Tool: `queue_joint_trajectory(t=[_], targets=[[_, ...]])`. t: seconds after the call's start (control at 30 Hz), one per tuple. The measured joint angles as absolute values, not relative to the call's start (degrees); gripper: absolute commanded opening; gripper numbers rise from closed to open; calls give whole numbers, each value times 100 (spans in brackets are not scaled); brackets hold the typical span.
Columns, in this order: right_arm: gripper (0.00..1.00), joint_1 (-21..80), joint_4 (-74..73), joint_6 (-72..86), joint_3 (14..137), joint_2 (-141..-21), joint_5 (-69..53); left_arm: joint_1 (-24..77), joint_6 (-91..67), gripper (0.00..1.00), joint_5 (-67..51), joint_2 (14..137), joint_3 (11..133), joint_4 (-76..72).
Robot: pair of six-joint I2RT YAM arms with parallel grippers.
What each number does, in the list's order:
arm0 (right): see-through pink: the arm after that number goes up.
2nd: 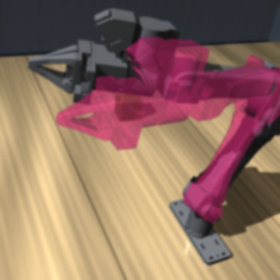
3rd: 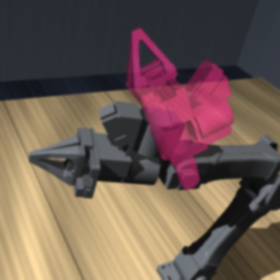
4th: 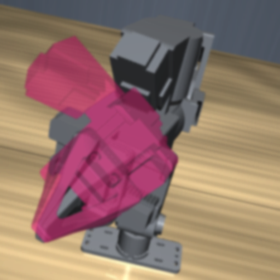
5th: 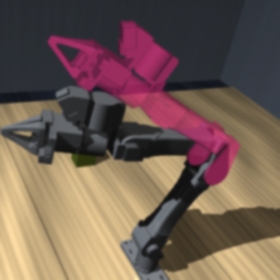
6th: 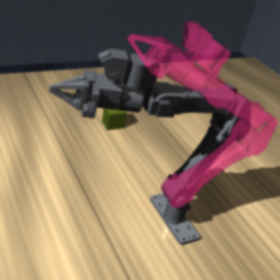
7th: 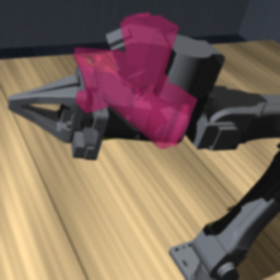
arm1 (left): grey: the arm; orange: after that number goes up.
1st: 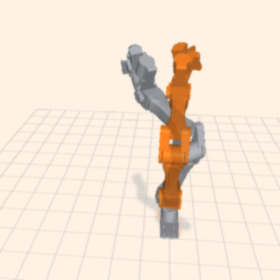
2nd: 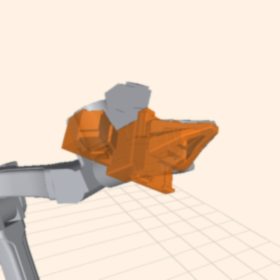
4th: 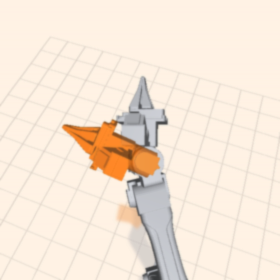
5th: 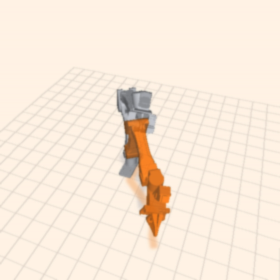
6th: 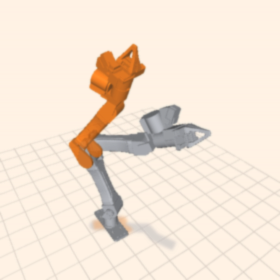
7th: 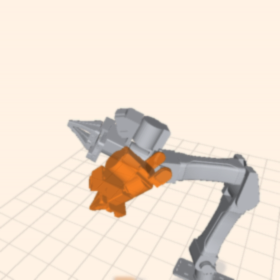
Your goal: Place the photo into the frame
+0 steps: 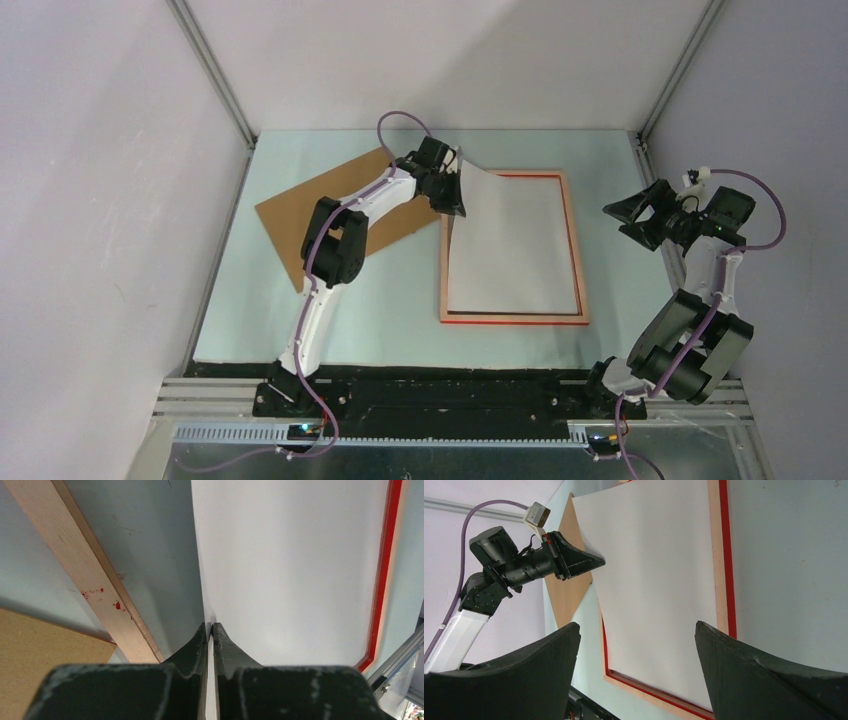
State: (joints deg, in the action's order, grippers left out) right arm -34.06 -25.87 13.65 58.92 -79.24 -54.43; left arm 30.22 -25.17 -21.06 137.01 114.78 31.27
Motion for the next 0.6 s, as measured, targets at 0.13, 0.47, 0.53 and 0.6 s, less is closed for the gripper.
queue_joint_trajectory(t=[0.13,0.47,0.53,0.6], targets=[[89,-3406,-2587,1365,5892,-7924,-5443,3022,-2499,16,-2051,13701,11476,3127],[89,-3406,-2587,1363,5892,-7924,-5446,3026,-2482,54,-1839,13699,11351,3142],[89,-3406,-2587,1363,5892,-7924,-5446,3026,-2493,61,-1837,13692,11323,3135],[89,-3406,-2587,1363,5892,-7924,-5446,3026,-2502,69,-1826,13635,11319,3118]])
